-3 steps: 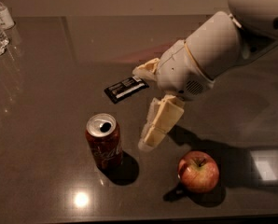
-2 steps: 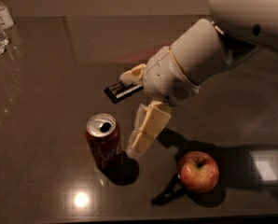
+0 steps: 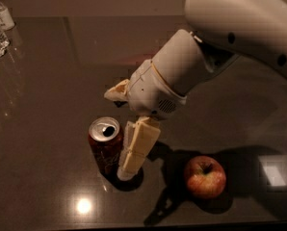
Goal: Pick coke can
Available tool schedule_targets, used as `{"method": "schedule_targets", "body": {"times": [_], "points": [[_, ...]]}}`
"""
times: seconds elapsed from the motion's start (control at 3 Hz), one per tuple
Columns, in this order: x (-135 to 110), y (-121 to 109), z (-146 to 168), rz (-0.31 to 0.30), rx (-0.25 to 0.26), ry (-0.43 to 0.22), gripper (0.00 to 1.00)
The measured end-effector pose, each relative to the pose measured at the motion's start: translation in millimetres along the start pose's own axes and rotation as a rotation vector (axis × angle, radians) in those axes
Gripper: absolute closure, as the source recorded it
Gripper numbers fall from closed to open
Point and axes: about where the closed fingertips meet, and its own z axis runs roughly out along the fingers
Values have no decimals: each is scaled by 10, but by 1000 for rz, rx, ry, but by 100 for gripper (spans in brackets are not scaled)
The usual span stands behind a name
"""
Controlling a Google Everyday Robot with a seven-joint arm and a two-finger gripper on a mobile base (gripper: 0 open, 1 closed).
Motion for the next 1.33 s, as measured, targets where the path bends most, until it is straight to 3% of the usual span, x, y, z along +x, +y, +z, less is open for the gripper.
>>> {"method": "schedule_targets", "body": {"times": [0.33, 0.67, 1.33], "points": [[-49, 85, 128, -17, -49, 10, 0], [-55, 85, 214, -23, -67, 18, 16], [-75, 13, 176, -29, -64, -2, 62]]}}
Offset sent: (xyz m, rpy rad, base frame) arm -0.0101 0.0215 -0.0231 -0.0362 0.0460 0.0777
